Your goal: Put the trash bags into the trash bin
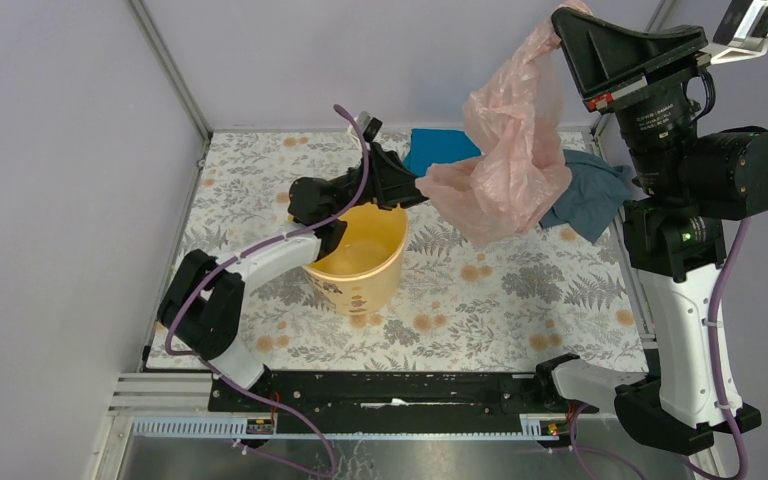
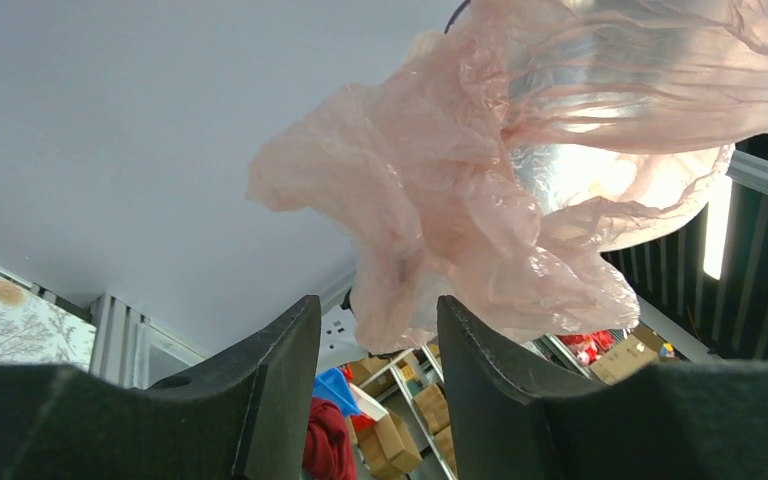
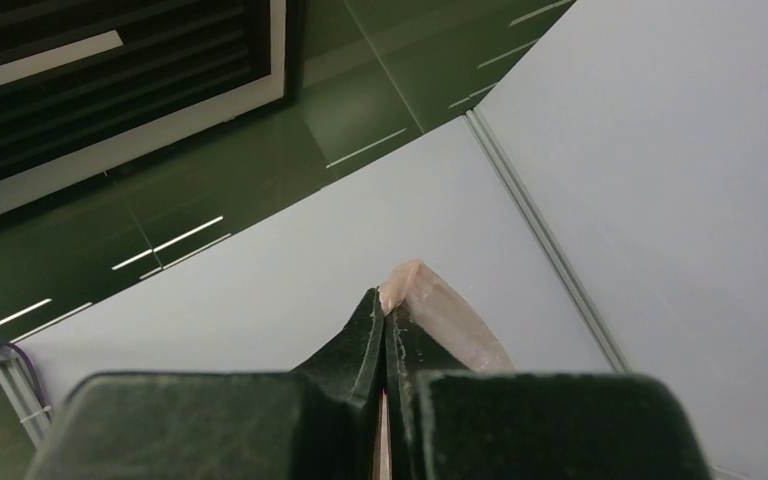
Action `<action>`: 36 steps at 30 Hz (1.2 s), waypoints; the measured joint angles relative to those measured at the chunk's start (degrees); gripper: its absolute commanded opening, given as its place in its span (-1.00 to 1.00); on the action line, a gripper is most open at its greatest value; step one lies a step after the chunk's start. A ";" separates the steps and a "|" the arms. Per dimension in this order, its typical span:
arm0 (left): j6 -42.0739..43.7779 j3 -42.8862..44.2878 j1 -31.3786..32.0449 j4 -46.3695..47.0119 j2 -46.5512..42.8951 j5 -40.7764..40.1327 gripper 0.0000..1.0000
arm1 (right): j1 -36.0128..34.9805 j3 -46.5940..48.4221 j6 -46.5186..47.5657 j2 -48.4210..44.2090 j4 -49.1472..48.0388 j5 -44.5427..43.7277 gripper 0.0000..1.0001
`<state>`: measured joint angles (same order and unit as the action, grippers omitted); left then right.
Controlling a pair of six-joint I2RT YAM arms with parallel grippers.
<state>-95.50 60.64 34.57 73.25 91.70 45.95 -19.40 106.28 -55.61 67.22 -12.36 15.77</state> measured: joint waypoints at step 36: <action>8.37 6.86 1.22 -15.54 3.69 -0.85 -1.00 | 0.00 -1.77 7.78 -3.87 7.32 -0.50 -1.00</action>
<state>-87.13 67.51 35.79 57.71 95.39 45.10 -19.40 104.51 -47.83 63.35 -5.04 15.27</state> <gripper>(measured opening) 0.008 0.012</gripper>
